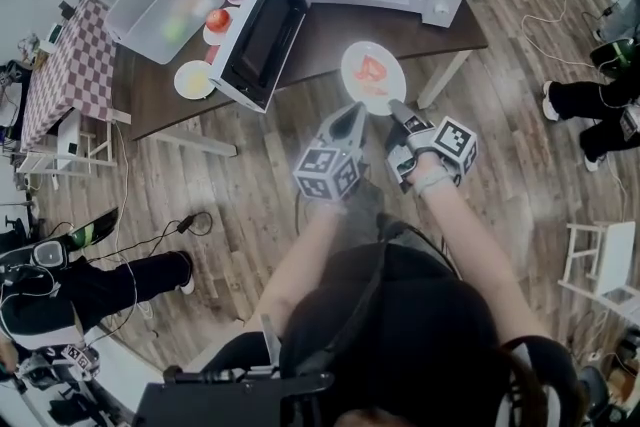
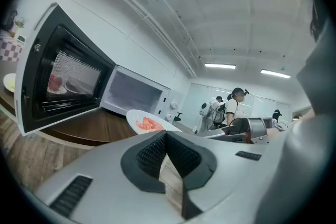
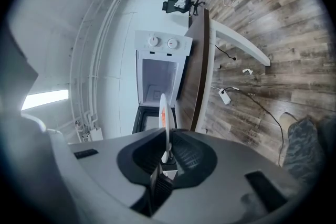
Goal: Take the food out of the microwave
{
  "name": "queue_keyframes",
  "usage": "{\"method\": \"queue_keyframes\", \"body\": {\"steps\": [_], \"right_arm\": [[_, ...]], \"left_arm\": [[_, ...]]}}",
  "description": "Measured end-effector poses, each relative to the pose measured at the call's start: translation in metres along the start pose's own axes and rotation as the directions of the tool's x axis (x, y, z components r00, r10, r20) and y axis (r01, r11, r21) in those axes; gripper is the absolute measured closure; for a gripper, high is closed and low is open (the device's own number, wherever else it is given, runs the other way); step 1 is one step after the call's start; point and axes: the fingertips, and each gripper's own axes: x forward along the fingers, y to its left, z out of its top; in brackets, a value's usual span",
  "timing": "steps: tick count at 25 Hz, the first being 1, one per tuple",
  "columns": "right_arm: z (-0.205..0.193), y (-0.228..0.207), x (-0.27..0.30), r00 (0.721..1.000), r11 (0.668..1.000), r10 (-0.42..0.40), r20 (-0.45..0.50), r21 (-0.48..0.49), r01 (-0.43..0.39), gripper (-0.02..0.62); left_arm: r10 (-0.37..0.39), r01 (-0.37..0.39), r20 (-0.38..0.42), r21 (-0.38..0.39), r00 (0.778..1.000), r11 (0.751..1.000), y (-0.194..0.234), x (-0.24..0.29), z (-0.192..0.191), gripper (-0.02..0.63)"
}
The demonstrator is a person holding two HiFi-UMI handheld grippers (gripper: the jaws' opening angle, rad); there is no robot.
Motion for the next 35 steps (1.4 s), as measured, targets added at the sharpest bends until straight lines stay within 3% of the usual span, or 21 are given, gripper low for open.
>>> {"method": "queue_keyframes", "body": {"steps": [17, 35], "right_arm": [[-0.057, -0.004, -0.044, 0.997, 0.999, -0.041, -0.068, -0.032, 0.038, 0.566], [-0.102, 0.006, -0.059, 1.0, 1.0, -0.018, -0.005, 0.022, 0.018, 0.566]], "left_arm": [[-0.002, 0.002, 0.018, 0.014, 1.0, 1.0, -0.027, -0.062, -0.013, 0.604], [-0.061, 0.061, -0.012, 0.034, 0.998, 0.998, -0.025, -0.114, -0.007, 0.604]]}}
